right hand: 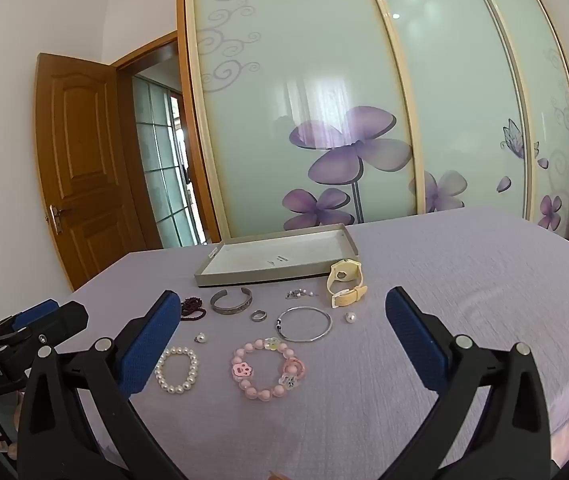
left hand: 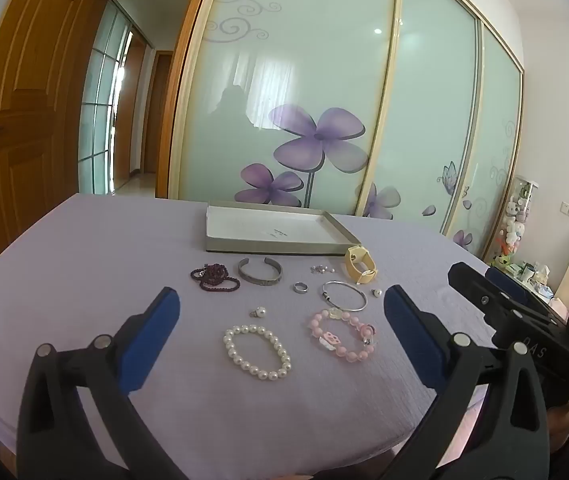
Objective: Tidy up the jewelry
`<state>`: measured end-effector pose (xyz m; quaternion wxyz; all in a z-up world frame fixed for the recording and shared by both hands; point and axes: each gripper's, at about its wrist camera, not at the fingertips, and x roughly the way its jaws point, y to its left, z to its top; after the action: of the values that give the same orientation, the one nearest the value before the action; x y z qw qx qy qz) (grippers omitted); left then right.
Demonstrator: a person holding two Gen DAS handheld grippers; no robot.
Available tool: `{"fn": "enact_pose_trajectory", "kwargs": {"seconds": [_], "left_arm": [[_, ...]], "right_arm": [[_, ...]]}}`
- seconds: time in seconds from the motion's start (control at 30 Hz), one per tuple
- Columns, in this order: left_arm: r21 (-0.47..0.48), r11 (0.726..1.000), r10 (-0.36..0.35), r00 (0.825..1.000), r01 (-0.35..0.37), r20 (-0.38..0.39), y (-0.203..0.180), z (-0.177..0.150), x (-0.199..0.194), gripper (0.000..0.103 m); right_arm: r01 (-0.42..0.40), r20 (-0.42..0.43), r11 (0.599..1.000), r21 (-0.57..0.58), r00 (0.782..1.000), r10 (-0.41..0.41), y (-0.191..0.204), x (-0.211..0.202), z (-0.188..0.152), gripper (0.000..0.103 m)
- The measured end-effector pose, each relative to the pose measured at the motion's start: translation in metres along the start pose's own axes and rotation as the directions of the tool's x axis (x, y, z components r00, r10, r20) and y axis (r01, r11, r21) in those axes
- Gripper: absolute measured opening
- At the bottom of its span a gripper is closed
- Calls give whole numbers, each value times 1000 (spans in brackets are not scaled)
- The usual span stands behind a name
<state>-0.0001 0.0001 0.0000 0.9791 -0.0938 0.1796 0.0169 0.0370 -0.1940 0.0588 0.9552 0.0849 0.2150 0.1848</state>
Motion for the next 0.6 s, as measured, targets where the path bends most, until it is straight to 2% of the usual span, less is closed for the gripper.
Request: {"fn": "enact_pose_trajectory", "kwargs": {"seconds": [0.6], "left_arm": [[2,1000,3,1000,-3,-6,0,0,0,101]], "right_arm": [[1,-4,1000,6,1000,-1,-3,2,-1,102]]}}
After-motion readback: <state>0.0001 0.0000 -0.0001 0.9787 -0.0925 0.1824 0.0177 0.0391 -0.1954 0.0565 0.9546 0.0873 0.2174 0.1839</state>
